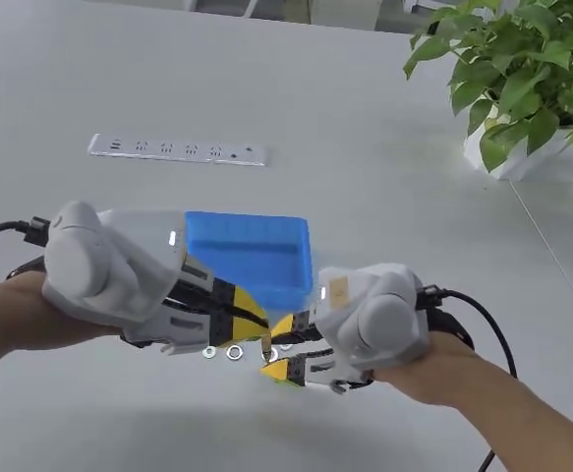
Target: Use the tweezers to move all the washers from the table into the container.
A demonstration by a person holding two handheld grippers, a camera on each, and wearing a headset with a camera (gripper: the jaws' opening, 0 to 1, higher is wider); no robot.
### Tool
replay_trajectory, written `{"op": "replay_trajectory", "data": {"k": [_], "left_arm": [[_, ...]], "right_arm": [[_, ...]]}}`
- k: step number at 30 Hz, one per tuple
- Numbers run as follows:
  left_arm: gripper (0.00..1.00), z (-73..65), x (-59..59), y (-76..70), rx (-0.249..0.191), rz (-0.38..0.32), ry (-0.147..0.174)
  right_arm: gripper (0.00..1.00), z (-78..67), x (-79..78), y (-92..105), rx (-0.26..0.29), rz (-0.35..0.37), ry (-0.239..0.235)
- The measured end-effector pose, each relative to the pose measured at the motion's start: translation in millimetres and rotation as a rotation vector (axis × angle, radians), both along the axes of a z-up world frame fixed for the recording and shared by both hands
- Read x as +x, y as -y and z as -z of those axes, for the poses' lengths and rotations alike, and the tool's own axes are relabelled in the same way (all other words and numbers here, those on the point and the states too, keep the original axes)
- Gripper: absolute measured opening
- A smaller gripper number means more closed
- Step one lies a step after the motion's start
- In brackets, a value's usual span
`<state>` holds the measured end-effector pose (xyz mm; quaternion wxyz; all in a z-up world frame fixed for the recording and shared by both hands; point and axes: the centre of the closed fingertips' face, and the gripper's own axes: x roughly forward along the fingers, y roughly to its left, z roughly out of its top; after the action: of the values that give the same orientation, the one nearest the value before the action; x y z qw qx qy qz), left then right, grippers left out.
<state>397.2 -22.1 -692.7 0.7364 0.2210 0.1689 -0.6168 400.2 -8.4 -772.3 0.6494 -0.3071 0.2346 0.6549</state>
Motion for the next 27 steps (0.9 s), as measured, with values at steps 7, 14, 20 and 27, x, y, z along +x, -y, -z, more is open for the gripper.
{"op": "replay_trajectory", "data": {"k": [7, 14, 20, 27], "left_arm": [[0.05, 6.0, 1.2, 2.2, 0.009, 0.008, -0.005], [0.05, 9.4, 4.6, 3.0, 0.006, 0.005, -0.014], [0.05, 8.7, 8.1, 3.4, -0.005, 0.0, -0.018], [0.05, 8.3, 14.2, 2.4, -0.007, -0.006, -0.038]], "right_arm": [[0.2, 2.4, 1.7, 6.2, 0.0, 0.024, -0.007], [0.21, 4.9, 1.1, 8.1, 0.0, 0.034, -0.015], [0.21, 6.1, 1.1, 8.3, 0.002, 0.039, -0.017], [0.21, 2.9, 5.2, 4.8, 0.01, 0.037, -0.012]]}}
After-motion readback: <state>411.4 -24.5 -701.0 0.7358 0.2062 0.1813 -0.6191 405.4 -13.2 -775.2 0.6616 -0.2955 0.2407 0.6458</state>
